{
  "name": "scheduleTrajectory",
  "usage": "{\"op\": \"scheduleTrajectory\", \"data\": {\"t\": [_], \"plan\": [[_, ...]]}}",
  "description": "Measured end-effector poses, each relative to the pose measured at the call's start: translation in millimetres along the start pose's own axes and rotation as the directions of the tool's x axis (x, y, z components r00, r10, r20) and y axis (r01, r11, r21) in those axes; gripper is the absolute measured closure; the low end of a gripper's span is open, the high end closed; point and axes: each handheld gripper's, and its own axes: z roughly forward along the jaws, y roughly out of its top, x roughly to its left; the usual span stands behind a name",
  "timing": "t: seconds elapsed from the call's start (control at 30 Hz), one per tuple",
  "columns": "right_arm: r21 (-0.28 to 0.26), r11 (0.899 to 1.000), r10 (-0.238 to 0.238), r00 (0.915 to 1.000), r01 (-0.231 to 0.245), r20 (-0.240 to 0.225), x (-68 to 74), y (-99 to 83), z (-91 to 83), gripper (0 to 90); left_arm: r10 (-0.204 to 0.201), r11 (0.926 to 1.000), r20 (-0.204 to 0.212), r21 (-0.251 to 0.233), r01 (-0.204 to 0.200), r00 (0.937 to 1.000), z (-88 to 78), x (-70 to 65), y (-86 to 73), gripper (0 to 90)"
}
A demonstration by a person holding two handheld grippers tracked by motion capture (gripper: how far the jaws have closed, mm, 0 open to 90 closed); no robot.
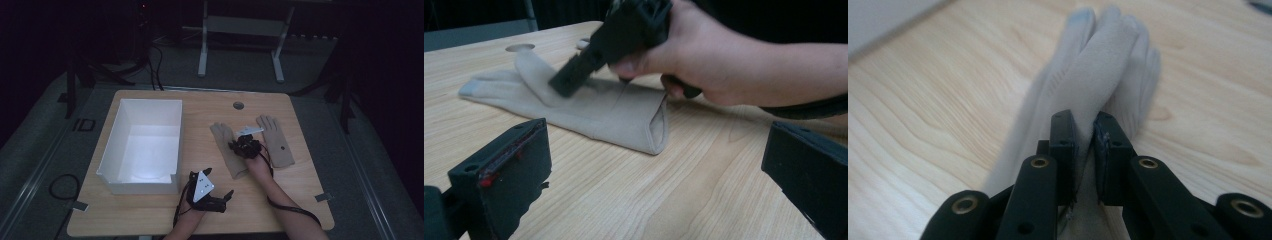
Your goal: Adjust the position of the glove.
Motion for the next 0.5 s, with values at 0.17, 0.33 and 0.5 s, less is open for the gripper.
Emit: {"op": "scheduleTrajectory", "data": {"t": [0.17, 0.33, 0.5], "plan": [[-0.07, 0.994, 0.091, 0.9941, -0.087, 0.058, -0.5, 13.6, -34.8, 80.7, 0.005, 1.0, -0.003, 0.001, -0.005, 1.0, 0.2, -0.5, 0.1, 0.1], [-0.107, 0.979, 0.185, 0.9769, -0.174, 0.107, 1.5, 14.6, -64.3, 80.7, 0.004, 1.0, -0.004, 0.001, -0.004, 1.0, 0.2, -0.4, 0.1, 0.1], [-0.105, 0.969, 0.236, 0.9599, -0.222, 0.151, 6.9, 2.5, -82.8, 80.7, 0.007, 1.0, -0.005, 0.002, -0.007, 1.0, 0.2, -0.7, 0.1, 0.0]]}}
